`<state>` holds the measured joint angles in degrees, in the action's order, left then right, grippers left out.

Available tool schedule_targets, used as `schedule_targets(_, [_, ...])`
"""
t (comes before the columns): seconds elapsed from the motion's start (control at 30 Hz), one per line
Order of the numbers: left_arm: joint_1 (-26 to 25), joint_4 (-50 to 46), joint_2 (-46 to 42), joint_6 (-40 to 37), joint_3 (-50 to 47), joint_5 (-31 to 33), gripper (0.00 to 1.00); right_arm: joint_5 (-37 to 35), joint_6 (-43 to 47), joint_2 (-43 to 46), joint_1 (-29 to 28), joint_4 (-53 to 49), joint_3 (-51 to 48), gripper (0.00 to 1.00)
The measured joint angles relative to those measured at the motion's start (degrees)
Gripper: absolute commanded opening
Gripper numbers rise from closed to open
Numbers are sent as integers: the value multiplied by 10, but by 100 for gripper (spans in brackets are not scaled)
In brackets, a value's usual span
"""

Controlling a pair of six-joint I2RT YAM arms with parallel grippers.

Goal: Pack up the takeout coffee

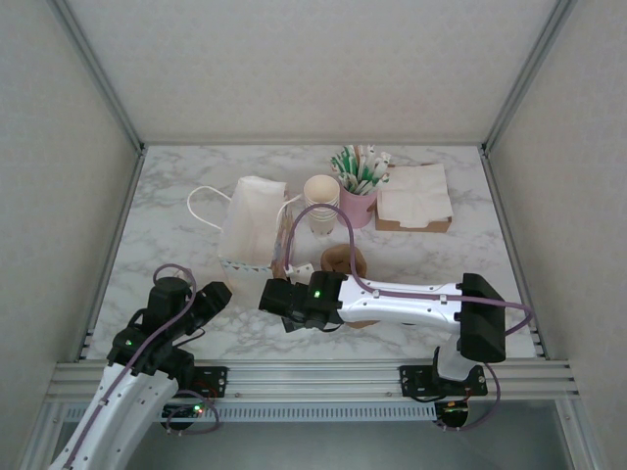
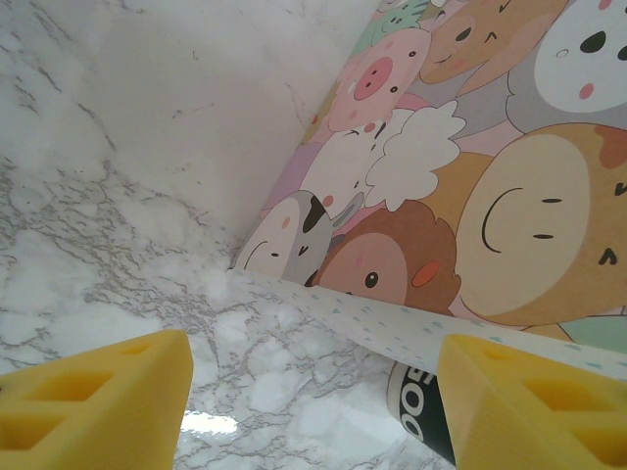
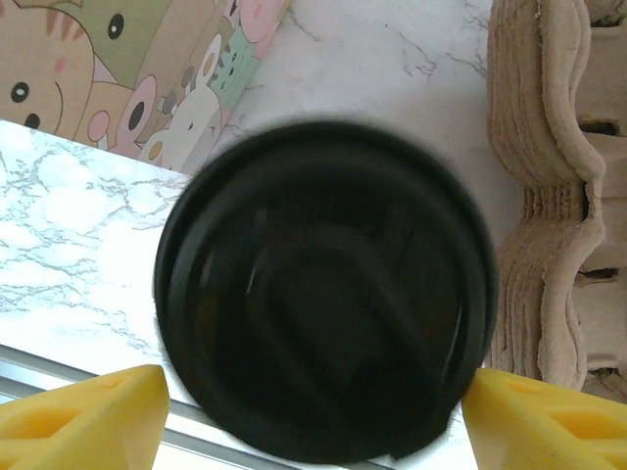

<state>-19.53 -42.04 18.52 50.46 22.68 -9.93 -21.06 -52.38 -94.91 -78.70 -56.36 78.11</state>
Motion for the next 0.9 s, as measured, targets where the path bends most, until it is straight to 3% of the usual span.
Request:
schedule_targets(0.57, [0,1,3,0,0,0,67,-20,21,30,0,-1,9,76])
schedule_targets(0.9, [0,2,11,0,0,0,67,-85,95,207,-4,57,-61,75])
